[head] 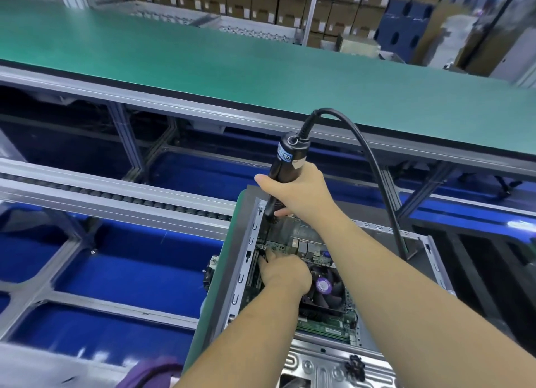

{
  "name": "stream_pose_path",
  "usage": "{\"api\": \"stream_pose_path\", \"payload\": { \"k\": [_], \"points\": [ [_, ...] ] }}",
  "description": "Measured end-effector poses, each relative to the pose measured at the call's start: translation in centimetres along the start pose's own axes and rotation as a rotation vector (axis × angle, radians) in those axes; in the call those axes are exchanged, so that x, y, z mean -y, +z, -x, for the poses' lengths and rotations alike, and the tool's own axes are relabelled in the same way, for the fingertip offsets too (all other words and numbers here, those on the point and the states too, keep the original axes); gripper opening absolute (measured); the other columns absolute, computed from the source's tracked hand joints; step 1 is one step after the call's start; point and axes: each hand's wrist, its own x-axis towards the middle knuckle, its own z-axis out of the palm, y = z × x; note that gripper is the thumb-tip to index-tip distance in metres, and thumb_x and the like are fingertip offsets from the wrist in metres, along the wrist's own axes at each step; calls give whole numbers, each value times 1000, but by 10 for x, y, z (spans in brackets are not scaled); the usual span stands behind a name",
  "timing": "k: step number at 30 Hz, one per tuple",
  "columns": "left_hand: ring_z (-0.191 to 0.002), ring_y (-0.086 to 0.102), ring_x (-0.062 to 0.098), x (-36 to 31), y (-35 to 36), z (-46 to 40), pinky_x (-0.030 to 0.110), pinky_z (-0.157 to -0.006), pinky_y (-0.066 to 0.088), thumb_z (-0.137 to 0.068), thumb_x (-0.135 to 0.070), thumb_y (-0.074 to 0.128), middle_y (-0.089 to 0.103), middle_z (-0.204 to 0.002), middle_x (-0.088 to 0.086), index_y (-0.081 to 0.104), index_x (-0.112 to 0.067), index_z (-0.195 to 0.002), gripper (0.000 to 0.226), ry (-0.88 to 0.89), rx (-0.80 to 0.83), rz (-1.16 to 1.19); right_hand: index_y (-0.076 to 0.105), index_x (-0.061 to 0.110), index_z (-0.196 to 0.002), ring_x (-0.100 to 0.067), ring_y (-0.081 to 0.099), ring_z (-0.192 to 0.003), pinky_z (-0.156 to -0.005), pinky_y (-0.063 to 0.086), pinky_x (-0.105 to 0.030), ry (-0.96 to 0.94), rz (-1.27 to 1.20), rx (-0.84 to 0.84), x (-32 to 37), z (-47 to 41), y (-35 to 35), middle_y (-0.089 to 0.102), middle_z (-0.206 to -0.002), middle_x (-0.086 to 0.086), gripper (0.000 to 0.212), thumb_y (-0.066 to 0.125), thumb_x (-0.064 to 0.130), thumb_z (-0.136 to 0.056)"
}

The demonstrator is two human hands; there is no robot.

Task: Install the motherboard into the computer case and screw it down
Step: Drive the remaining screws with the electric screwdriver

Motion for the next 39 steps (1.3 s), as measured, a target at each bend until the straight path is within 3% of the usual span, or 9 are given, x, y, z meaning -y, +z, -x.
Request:
{"api": "stream_pose_path", "payload": {
  "k": [5,17,24,28,39],
  "points": [
    [-151,-1,34,-1,1,-2,55,-119,8,-95,-18,41,16,-162,17,32,-11,-151,58,5,28,-23,68,26,-76,-12,68,-80,-54,62,-31,-17,23,2,1,-3,4,71,-77,2,23,81,46,-73],
    [-149,7,34,0,1,-1,56,-118,14,-97,-21,38,25,-160,15,38,-11,-147,52,-1,5,-49,64,34,-67,-4,63,-62,-54,61,-31,-47,78,13,-7,-2,-2,61,-59,13,16,75,38,-78],
    [-149,5,34,0,-2,1,55,-118,12,-95,-17,38,26,-159,13,35,-8,-149,55,-1,30,-45,62,19,-74,-9,61,-58,-51,62,-38,-115,167,51,-5,8,1,61,-58,2,30,71,47,-70],
    [-149,7,35,1,-2,1,56,-118,11,-96,-18,37,25,-159,14,33,-7,-150,56,-2,30,-56,61,15,-71,-26,66,-61,-54,60,-45,-157,215,64,-9,11,3,65,-60,-3,35,70,49,-71],
    [-150,0,34,1,-2,0,56,-118,9,-94,-17,39,19,-162,13,29,-7,-151,58,-11,40,-32,65,12,-74,-29,71,-66,-58,62,-46,-148,204,56,-14,16,-1,71,-64,-5,33,71,44,-77]
  ]
}}
